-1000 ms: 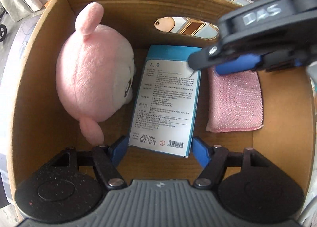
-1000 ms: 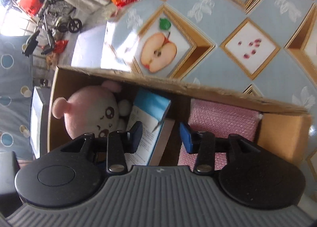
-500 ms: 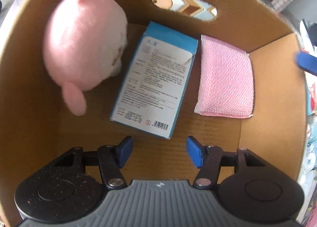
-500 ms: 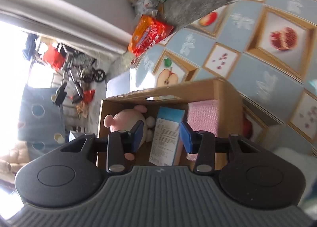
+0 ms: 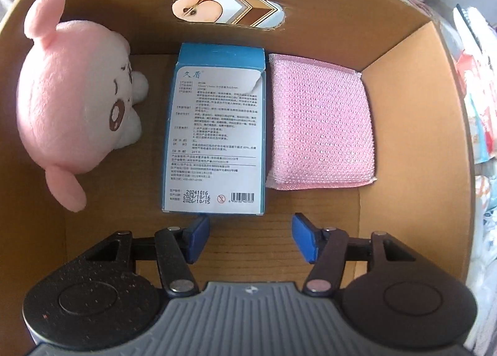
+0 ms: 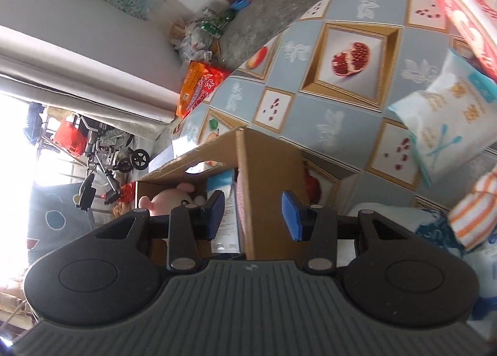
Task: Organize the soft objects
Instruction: 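Move both tools back to the white cotton swab bag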
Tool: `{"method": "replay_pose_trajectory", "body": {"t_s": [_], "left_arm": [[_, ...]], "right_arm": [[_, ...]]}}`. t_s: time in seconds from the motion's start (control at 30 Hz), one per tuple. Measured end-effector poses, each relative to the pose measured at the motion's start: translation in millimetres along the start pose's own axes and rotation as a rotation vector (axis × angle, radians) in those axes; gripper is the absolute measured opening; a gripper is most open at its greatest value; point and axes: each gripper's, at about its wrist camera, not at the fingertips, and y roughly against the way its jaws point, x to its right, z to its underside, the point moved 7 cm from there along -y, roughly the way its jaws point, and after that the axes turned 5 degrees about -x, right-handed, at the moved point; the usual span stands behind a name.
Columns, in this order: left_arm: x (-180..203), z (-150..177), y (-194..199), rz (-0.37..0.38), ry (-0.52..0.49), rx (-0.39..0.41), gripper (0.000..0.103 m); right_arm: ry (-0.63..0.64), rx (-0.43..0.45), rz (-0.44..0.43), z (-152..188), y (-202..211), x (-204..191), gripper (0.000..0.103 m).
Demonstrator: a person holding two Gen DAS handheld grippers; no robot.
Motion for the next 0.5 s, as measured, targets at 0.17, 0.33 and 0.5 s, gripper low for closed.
{"method": "replay_pose_trajectory", "body": {"t_s": [0.17, 0.33, 0.5], "left_arm": [[1, 7, 14, -0.064, 0.017, 0.034, 0.073], [11, 17, 35, -0.123, 0.052, 0.04, 0.076], [29, 23, 76, -0.148, 0.069, 0.123, 0.076]], "right_arm": [[-0.039, 0.016, -0.03, 6, 15, 19, 0.041], [-0.09, 0.031, -0.06, 20, 29, 42, 0.041], [-0.138, 0.037, -0.056, 33, 54, 72, 0.044]]}}
